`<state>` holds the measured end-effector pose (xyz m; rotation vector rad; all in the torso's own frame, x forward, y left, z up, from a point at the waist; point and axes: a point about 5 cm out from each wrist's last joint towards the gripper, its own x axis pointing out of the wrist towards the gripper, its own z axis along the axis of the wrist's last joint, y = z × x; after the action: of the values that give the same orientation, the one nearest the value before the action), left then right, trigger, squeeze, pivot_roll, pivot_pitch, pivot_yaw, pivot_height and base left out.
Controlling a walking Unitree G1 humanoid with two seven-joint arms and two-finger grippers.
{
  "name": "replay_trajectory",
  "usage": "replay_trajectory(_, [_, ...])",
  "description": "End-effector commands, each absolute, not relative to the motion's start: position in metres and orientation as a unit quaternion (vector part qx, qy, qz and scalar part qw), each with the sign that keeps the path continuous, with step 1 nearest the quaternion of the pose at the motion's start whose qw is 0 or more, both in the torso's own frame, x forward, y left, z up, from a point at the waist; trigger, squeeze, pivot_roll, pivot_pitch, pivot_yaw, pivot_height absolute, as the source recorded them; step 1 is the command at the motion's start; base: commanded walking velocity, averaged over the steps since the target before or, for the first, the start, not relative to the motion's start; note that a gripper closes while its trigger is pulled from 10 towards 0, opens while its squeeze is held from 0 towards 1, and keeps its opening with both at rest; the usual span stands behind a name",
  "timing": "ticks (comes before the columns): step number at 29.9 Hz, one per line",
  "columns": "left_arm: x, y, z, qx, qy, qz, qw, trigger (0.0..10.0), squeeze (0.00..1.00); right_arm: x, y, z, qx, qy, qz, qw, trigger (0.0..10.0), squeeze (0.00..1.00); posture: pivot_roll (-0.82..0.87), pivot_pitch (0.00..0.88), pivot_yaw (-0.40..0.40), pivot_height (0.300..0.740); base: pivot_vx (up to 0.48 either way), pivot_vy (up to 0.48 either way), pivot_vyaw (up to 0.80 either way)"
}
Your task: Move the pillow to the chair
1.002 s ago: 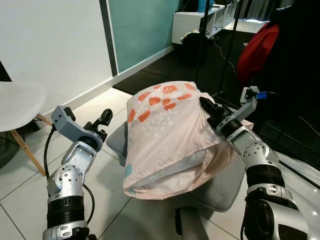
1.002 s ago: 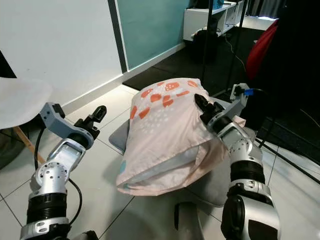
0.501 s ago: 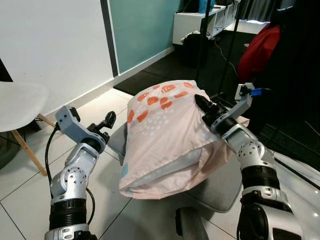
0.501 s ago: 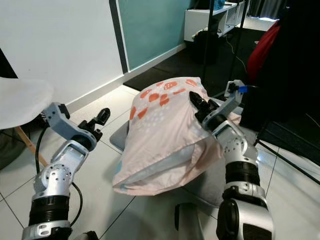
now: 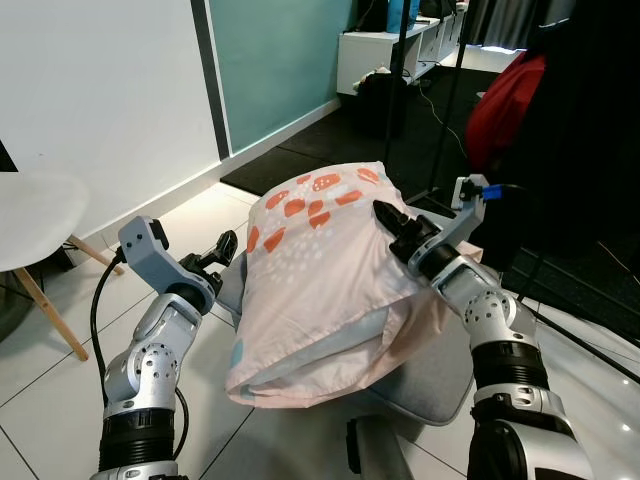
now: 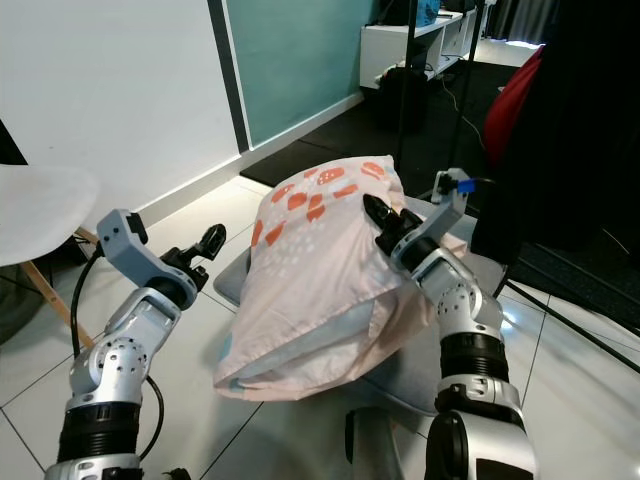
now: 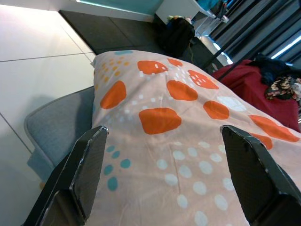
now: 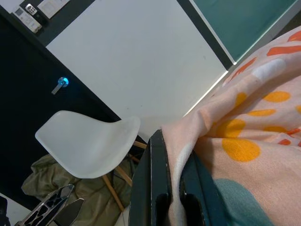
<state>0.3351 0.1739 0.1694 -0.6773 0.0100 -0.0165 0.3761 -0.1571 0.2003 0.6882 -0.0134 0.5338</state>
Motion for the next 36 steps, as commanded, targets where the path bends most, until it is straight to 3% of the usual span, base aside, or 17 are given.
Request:
replay_trajectory(1, [0.334,0.175,0.169,-0.322,0.004,-0.006,0.947,10.0,0.00,0.376,-0.150,0.211,0.333,-0.023,0.278,0.901,0.0,0.00,-0.17,0.000,-0.003,0.547,0.000,0.000,0.00])
replay_trajectory(22, [0.328,0.184,0.171,-0.325,-0.011,0.010,0.946,10.0,0.00,0.367,-0.132,0.188,0.318,0.025,0.288,0.903,0.0,0.00,-0.17,0.000,-0.009,0.599,0.000,0.000,0.00])
replay_trajectory(28, [0.330,0.176,0.171,-0.317,-0.005,-0.002,0.948,10.0,0.00,0.369,-0.130,0.195,0.320,0.016,0.291,0.901,0.0,0.00,-0.17,0.000,-0.012,0.618,-0.422,0.000,0.00])
replay_trajectory(36, [0.331,0.173,0.169,-0.318,-0.003,0.000,0.948,10.0,0.00,0.370,-0.128,0.198,0.321,0.009,0.294,0.900,0.0,0.00,-0.17,0.000,-0.012,0.646,0.000,0.000,0.00])
